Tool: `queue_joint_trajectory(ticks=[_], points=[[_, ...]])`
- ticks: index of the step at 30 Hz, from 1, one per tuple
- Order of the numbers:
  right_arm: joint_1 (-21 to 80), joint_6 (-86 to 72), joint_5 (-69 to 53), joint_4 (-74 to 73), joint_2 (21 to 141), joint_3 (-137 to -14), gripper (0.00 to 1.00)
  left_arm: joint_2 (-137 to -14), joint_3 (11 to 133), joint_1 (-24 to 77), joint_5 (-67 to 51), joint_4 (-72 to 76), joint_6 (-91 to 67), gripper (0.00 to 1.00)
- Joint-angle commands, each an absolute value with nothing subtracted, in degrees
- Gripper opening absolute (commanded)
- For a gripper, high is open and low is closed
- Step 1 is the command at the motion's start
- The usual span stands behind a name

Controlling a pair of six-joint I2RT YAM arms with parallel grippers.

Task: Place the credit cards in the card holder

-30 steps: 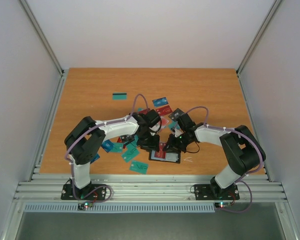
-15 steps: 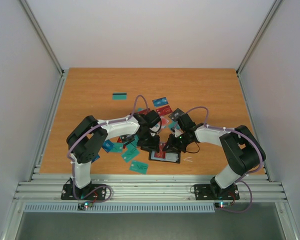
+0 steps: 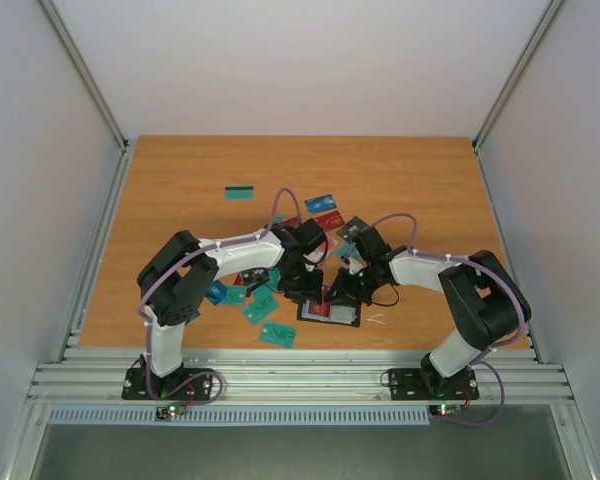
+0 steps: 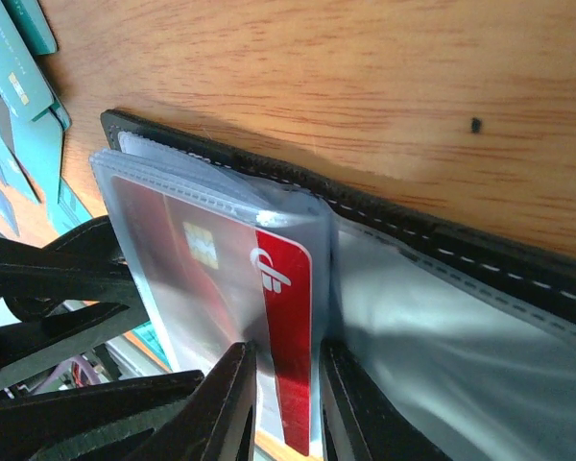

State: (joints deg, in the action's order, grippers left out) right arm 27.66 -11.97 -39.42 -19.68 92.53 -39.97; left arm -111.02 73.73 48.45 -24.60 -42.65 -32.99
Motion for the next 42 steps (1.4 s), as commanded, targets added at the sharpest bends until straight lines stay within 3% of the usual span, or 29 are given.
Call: queue_joint_trajectory(ticks=[1,16,29,42], points=[[28.2,-12.0,-38.9,-19.2,94.3,-39.3,0.21,-112.2,75.5,49.1,-24.3,-42.3,-33.1,0.39],[28.2,-11.8,-39.5,-19.2,94.4,-39.2,0.22,-112.9,79.8,51.3,-17.9,-48.7,-31.7,0.49],[28.2,-11.6,-39.6,-19.4,94.2,-38.9,0.22,-114.6,81.2,52.2,-16.0,-50.0,-31.1,0.65],[28.2,-12.1,-39.9,-18.3,94.5,-38.8,0.20,-114.9,82.9,53.1,-14.6,-51.1,-29.9,0.58]])
